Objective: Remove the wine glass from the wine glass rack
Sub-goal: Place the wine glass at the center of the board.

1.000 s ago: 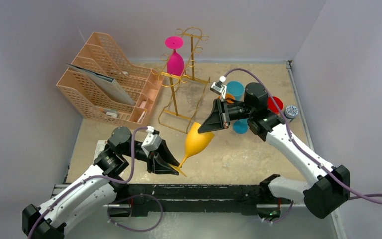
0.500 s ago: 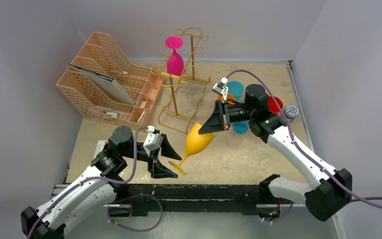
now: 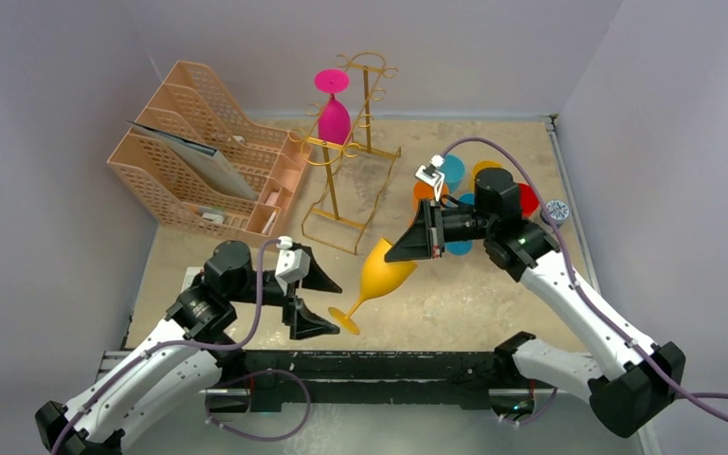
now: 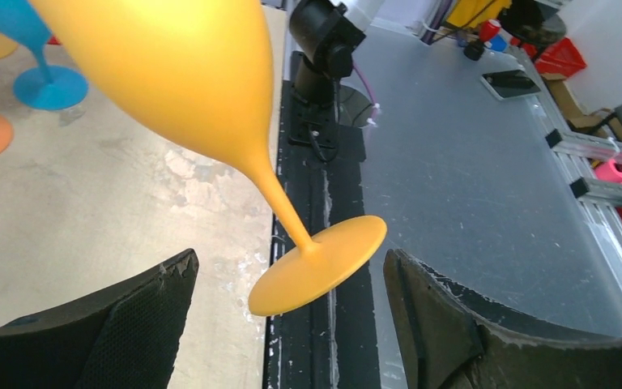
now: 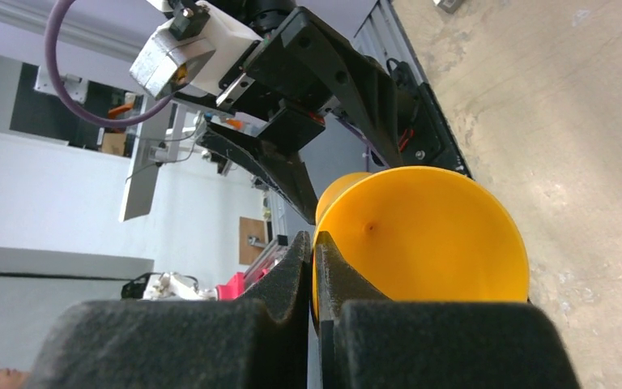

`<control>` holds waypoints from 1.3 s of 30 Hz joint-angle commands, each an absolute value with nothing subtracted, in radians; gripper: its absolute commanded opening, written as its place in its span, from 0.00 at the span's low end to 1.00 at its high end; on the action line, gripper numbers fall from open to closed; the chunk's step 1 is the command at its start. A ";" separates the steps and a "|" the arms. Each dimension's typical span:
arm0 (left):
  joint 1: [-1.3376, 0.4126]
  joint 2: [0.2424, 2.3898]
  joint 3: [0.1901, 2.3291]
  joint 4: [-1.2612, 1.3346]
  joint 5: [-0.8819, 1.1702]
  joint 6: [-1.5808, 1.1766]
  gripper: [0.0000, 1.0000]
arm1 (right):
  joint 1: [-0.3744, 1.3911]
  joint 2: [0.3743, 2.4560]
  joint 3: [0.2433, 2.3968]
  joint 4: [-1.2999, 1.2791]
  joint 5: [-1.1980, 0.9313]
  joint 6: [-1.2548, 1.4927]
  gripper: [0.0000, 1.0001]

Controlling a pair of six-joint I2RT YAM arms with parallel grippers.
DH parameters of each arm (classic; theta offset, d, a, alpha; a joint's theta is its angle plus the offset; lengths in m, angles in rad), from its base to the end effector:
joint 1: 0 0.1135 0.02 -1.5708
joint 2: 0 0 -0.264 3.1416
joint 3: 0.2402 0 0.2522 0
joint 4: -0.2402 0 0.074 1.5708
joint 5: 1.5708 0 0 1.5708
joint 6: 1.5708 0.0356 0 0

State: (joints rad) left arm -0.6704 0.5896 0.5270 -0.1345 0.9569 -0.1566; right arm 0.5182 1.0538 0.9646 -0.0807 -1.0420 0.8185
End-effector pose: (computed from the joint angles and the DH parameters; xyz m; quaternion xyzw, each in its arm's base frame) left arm 0.0928 -0.1107 0.2863 0.4568 0.5897 -0.5522 0.3724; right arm 0.1841 0.1404 0.3654 -0.2180 0.7036 0.6451 0.2029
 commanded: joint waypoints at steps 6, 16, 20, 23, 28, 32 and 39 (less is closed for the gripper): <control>-0.673 0.508 0.580 -0.218 0.725 -0.096 0.85 | 0.522 0.947 1.005 -0.265 -0.830 0.659 0.00; -0.673 0.437 0.584 -0.273 0.570 -0.097 0.87 | 0.522 0.869 1.011 -0.372 -0.600 0.604 0.00; -0.673 0.431 0.589 -0.282 0.533 -0.092 0.88 | 0.522 0.844 1.018 -0.449 -0.517 0.564 0.00; -0.673 0.442 0.593 -0.291 0.514 -0.084 0.89 | 0.522 0.820 1.000 -0.474 -0.476 0.542 0.00; -0.674 0.495 0.613 -0.320 0.500 -0.087 0.89 | 0.522 0.826 1.018 -0.573 -0.365 0.453 0.00; -0.673 0.522 0.623 -0.326 0.461 -0.105 0.90 | 0.528 0.859 1.048 -0.677 -0.275 0.375 0.00; -0.673 0.519 0.620 -0.321 0.412 -0.126 0.91 | 0.549 0.842 1.034 -0.808 0.020 0.300 0.00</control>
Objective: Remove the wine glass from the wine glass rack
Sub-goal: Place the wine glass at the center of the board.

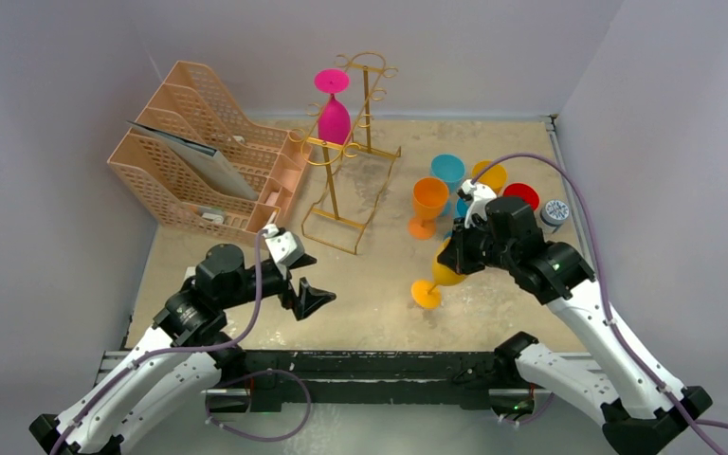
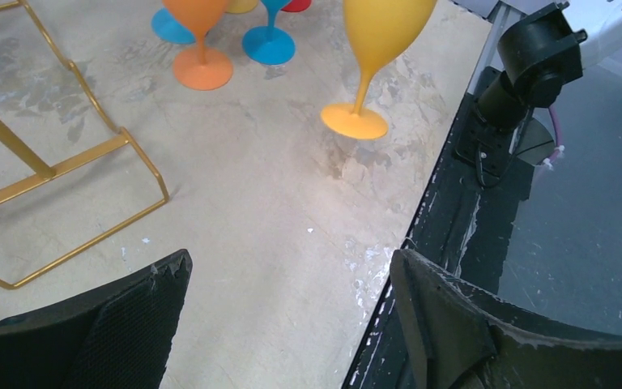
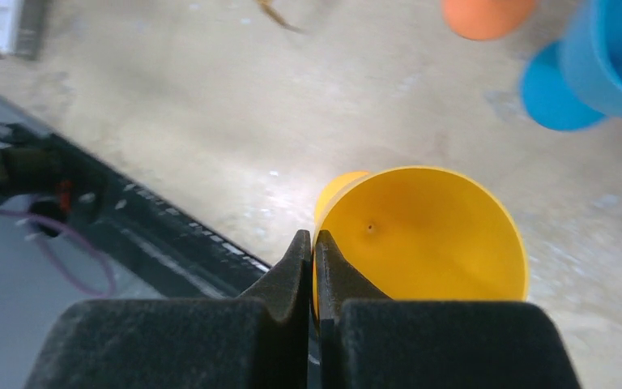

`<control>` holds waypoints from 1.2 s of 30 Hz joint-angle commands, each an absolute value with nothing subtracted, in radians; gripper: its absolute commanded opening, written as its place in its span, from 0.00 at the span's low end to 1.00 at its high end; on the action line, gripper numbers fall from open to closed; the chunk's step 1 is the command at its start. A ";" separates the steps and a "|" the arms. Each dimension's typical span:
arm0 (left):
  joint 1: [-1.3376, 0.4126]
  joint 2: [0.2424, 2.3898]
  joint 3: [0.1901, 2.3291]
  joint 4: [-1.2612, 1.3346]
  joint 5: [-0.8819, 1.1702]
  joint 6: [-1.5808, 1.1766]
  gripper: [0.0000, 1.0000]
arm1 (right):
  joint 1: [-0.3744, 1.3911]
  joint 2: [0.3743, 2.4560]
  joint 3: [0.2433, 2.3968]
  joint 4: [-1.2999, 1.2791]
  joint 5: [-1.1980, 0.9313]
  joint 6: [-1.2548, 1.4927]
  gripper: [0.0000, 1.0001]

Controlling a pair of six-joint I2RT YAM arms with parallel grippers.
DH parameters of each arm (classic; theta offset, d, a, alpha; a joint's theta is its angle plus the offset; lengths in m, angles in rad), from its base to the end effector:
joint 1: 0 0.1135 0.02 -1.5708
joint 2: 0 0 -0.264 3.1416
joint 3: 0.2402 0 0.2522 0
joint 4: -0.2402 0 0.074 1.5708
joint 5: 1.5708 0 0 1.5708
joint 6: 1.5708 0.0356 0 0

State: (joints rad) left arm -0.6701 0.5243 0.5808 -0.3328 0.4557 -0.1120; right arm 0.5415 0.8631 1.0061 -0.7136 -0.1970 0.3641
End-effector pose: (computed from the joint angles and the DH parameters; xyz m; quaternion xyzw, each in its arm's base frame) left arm 0.0958 -0.0959 0.2905 0.3450 0.7095 -0.3905 0.4744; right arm 0.1455 0.0956 0.3496 -0.1243 0.8657 0.2864 0.3913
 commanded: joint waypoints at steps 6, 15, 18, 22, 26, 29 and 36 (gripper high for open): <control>-0.673 0.519 0.620 -0.314 0.350 -0.170 0.92 | 0.548 0.819 0.944 -0.815 0.364 0.397 0.00; -0.673 0.511 0.647 -0.367 0.302 -0.195 0.93 | 0.542 0.867 0.861 -0.705 0.643 0.447 0.00; -0.673 0.512 0.656 -0.379 0.283 -0.198 0.93 | 0.529 0.881 0.852 -0.639 0.663 0.432 0.00; -0.673 0.520 0.673 -0.416 0.228 -0.211 0.93 | 0.495 0.909 0.857 -0.578 0.620 0.408 0.00; -0.673 0.529 0.682 -0.431 0.224 -0.207 0.93 | 0.433 0.930 0.854 -0.536 0.541 0.403 0.00; -0.673 0.526 0.683 -0.434 0.219 -0.204 0.93 | 0.406 0.953 0.852 -0.533 0.529 0.406 0.00; -0.673 0.507 0.676 -0.431 0.207 -0.197 0.93 | 0.358 0.964 0.823 -0.501 0.481 0.403 0.00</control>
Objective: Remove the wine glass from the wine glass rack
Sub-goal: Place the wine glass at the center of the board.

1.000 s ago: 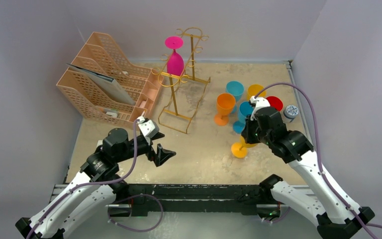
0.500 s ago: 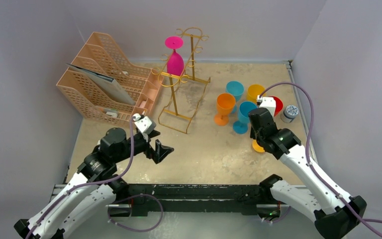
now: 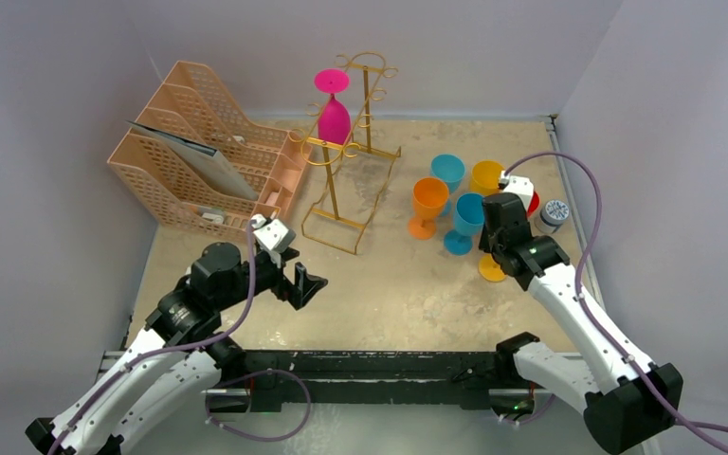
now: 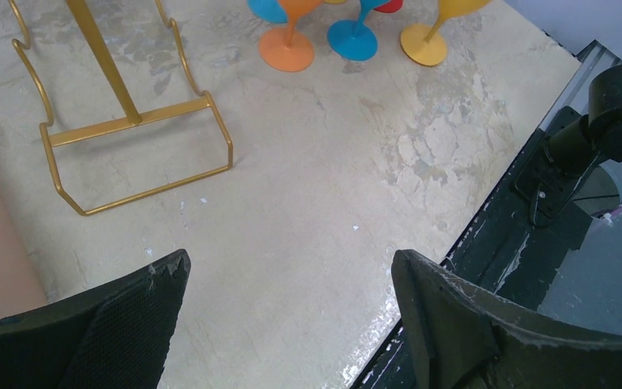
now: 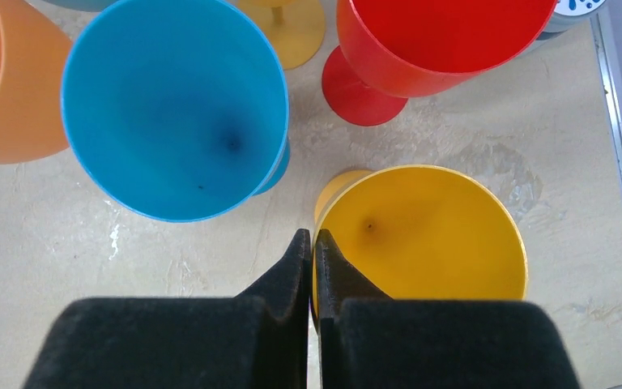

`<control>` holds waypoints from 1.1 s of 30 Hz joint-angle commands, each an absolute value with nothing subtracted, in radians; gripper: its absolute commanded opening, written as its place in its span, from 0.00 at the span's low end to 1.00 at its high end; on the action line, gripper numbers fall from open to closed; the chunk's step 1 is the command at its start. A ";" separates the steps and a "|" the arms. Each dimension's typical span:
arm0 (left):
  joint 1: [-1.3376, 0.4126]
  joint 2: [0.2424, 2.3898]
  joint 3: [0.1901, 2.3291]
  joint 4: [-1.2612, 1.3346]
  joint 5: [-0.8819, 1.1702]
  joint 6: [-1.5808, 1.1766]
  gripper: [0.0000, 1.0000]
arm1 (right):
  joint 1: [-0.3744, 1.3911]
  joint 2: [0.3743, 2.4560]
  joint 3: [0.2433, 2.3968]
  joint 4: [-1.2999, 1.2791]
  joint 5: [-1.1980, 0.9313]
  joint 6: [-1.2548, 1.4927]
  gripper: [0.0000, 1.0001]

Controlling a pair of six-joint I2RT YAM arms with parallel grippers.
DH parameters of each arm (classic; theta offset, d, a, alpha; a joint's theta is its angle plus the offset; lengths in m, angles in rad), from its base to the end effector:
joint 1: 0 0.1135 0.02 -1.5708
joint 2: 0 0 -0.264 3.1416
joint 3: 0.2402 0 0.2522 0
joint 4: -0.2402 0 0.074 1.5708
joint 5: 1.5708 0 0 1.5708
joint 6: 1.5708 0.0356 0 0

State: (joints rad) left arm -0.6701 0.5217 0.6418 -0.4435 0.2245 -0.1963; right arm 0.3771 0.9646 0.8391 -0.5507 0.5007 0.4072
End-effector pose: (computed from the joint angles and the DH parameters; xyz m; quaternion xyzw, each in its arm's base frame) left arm 0.0971 -0.0871 0.2994 0.2529 0.7687 -0.3262 0.4886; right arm 0.1943 0.0586 0.2935 0.1203 0.8718 -0.0463 0.4726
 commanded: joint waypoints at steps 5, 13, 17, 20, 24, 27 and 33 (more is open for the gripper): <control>-0.673 0.504 0.672 -0.425 0.216 -0.187 0.93 | 0.333 0.973 0.820 -0.500 0.467 0.395 0.00; -0.673 0.507 0.669 -0.425 0.223 -0.181 0.93 | 0.316 0.985 0.835 -0.502 0.428 0.385 0.00; -0.673 0.512 0.667 -0.425 0.228 -0.177 0.93 | 0.313 0.991 0.845 -0.504 0.431 0.382 0.00; -0.673 0.516 0.669 -0.428 0.229 -0.176 0.93 | 0.309 0.995 0.845 -0.500 0.423 0.374 0.00; -0.673 0.522 0.669 -0.432 0.229 -0.171 0.93 | 0.308 0.996 0.846 -0.502 0.418 0.370 0.00; -0.673 0.522 0.669 -0.433 0.229 -0.167 0.93 | 0.305 0.993 0.851 -0.507 0.419 0.365 0.00; -0.673 0.522 0.667 -0.434 0.223 -0.167 0.93 | 0.303 0.982 0.862 -0.519 0.420 0.357 0.07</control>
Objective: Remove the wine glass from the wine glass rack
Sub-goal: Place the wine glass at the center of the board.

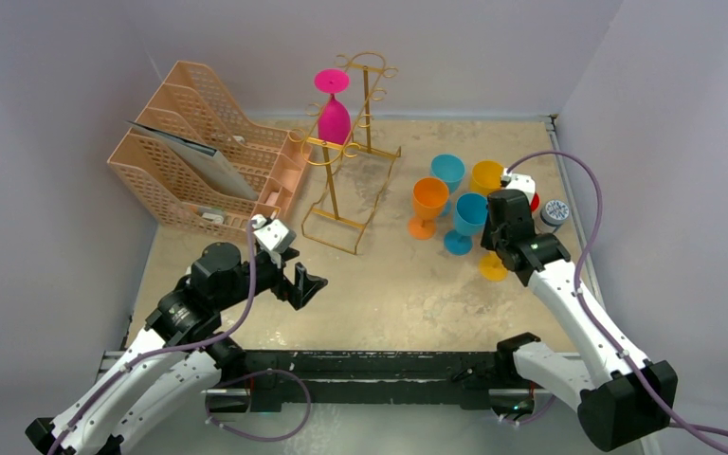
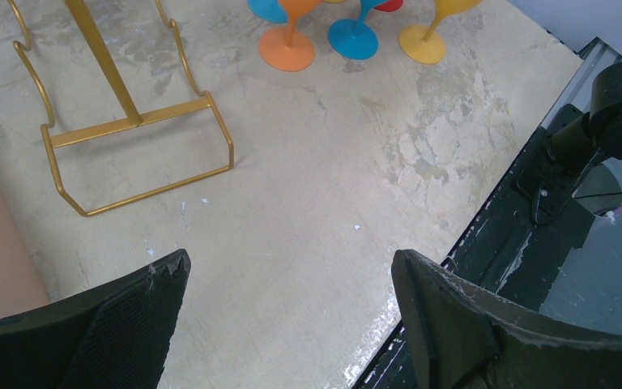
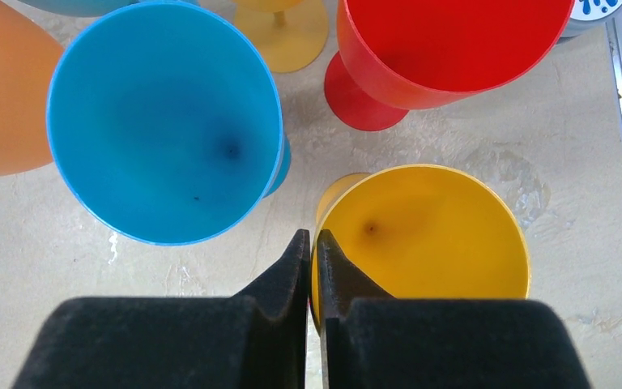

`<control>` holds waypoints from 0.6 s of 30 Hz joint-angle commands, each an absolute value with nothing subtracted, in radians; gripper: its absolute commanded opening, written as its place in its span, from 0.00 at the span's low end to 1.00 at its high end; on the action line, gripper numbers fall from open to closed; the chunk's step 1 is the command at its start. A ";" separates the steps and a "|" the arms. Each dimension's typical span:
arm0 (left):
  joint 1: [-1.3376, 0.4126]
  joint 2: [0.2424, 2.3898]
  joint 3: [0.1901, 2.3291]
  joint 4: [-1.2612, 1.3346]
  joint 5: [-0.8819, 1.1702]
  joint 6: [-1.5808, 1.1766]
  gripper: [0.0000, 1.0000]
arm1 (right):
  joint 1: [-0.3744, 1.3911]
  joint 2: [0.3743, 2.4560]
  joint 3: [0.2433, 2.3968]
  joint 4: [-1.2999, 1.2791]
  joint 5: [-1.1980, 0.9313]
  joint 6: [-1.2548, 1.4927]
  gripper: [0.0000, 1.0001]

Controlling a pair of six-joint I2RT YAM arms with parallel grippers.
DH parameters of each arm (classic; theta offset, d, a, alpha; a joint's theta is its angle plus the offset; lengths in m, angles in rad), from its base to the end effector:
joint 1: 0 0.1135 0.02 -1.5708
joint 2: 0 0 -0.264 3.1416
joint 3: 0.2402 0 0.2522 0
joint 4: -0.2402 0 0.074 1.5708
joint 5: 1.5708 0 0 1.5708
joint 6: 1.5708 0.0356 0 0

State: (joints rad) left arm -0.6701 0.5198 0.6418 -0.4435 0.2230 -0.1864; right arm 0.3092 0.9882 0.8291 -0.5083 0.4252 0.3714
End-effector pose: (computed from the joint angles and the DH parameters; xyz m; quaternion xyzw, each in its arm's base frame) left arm 0.0969 -0.0868 0.2996 0.2563 0.7671 -0.3235 0.4912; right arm 0.2042 0.0498 0.2885 0.1194 0.8762 -0.0365 0.4656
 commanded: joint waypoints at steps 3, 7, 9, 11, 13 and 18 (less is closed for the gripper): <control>-0.673 0.523 0.667 -0.436 0.222 -0.167 0.93 | 0.302 0.978 0.867 -0.524 0.422 0.356 0.09; -0.673 0.523 0.667 -0.435 0.224 -0.167 0.93 | 0.301 0.974 0.874 -0.527 0.420 0.350 0.13; -0.673 0.523 0.667 -0.434 0.219 -0.175 0.93 | 0.301 0.970 0.876 -0.526 0.420 0.350 0.14; -0.673 0.525 0.667 -0.434 0.216 -0.181 0.93 | 0.302 0.965 0.880 -0.531 0.418 0.350 0.14; -0.673 0.526 0.667 -0.435 0.216 -0.182 0.93 | 0.301 0.961 0.886 -0.535 0.413 0.347 0.14; -0.673 0.526 0.670 -0.436 0.199 -0.199 0.93 | 0.300 0.935 0.904 -0.549 0.389 0.346 0.15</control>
